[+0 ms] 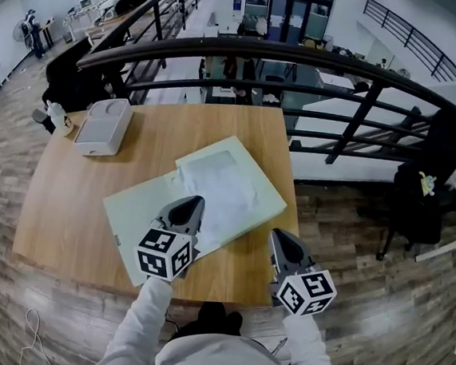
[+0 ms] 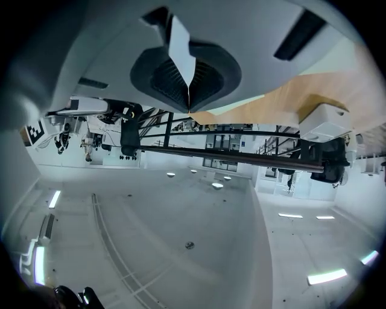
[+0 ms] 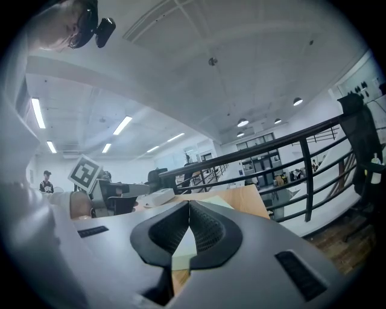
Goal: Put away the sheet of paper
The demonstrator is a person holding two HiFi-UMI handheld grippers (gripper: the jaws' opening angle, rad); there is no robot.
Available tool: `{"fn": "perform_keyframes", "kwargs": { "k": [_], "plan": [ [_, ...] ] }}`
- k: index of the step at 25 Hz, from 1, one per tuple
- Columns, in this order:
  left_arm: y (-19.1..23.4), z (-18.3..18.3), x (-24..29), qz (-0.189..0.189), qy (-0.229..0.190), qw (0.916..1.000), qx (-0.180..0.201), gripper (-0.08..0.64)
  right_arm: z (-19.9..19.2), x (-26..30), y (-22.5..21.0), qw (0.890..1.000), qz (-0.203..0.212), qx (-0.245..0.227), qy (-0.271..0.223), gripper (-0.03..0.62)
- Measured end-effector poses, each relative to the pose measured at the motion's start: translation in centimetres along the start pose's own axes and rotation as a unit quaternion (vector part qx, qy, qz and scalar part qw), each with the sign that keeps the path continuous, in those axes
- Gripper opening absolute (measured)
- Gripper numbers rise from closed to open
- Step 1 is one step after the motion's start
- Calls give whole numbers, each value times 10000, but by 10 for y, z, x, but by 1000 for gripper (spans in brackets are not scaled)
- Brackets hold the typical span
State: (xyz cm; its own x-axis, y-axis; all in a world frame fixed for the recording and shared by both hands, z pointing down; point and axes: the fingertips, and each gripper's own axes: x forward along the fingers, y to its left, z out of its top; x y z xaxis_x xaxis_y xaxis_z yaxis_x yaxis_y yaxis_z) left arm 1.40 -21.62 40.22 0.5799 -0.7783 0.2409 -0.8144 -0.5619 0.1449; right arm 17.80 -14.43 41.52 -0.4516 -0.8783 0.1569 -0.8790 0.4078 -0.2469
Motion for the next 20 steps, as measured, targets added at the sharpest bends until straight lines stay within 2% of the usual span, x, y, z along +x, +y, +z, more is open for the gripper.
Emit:
{"fn": "perform_keyframes", "kwargs": {
  "k": [6, 12, 20],
  "plan": [
    [-15, 6, -21, -85, -147, 9998, 63, 18, 7, -17, -3, 9998, -65, -165, -100, 28],
    [-28, 4, -39, -96, -213, 9997, -29, 18, 10, -33, -3, 9988, -149, -455, -89, 28],
    [-40, -3, -55, -106, -231, 9996, -122, 18, 9, -47, 2, 9986, -142, -510, -85, 28]
  ]
}}
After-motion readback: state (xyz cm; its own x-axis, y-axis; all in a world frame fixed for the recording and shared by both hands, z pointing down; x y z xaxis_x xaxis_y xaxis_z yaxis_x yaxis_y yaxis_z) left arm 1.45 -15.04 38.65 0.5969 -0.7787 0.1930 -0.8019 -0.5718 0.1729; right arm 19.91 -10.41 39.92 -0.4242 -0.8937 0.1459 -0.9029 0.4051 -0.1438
